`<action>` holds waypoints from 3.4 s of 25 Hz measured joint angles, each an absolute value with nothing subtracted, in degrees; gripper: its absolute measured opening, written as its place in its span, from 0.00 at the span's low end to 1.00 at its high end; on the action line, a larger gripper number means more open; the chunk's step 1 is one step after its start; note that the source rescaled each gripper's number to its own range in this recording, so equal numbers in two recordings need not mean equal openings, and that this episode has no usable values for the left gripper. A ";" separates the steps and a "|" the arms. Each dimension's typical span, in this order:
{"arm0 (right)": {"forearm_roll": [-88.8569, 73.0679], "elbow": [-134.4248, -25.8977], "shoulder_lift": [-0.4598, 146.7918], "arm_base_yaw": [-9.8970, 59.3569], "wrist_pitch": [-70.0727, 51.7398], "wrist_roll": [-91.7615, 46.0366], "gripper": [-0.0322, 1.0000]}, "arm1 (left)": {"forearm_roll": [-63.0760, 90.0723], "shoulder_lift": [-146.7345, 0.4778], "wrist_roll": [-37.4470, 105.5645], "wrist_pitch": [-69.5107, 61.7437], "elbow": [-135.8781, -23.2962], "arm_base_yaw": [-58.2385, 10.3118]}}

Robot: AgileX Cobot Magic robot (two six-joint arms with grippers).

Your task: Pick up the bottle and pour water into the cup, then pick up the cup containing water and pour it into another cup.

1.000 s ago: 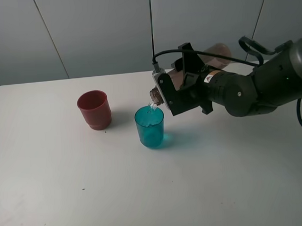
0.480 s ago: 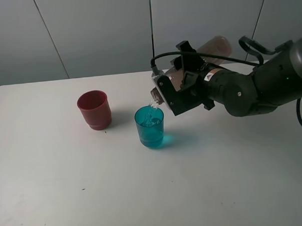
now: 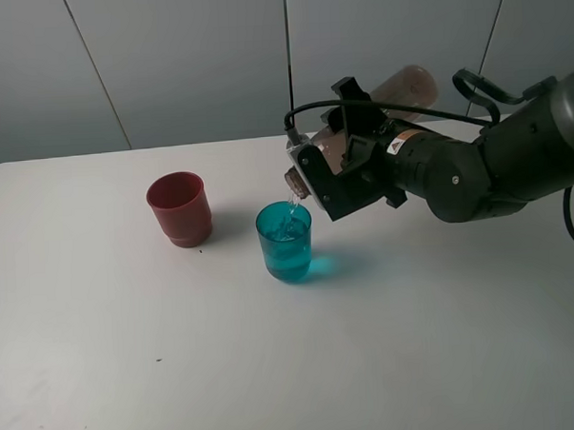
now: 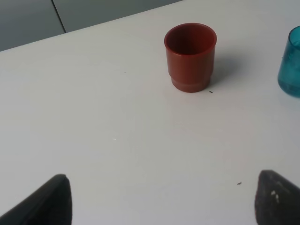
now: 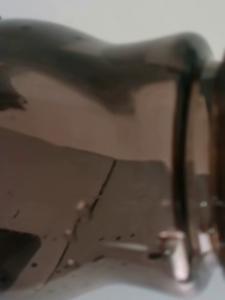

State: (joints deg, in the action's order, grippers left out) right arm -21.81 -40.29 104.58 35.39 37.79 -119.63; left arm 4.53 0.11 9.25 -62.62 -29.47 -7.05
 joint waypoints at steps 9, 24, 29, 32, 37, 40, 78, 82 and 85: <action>-21.68 -40.29 104.58 35.39 37.79 -119.63 0.03 | 4.53 0.11 9.36 -62.62 -29.47 -7.05; -21.11 -40.29 104.58 35.39 37.79 -119.71 0.03 | 4.53 0.11 9.36 -62.62 -29.47 -7.05; -20.49 -40.29 104.58 35.39 37.79 -119.71 0.03 | 4.53 0.11 9.36 -62.62 -29.47 -7.05; -20.49 -40.29 104.58 35.39 37.79 -119.71 0.03 | 4.53 0.11 9.36 -62.62 -29.47 -7.05; -20.49 -40.29 104.58 35.39 37.05 -118.64 0.03 | 4.53 0.11 9.36 -62.62 -29.47 -7.05; -20.19 -40.91 103.87 35.39 30.23 -109.67 0.03 | 4.53 0.11 9.36 -62.62 -29.47 -7.05; 22.73 -39.85 114.54 8.07 55.50 1.97 0.03 | 4.53 0.11 9.36 -62.62 -29.47 -7.05; 21.75 -39.85 115.90 8.07 56.81 0.85 0.03 | 4.53 0.11 9.36 -62.62 -29.47 -7.05; 21.73 -39.85 116.53 8.07 57.53 0.64 0.03 | 4.53 0.11 9.36 -62.62 -29.47 -7.05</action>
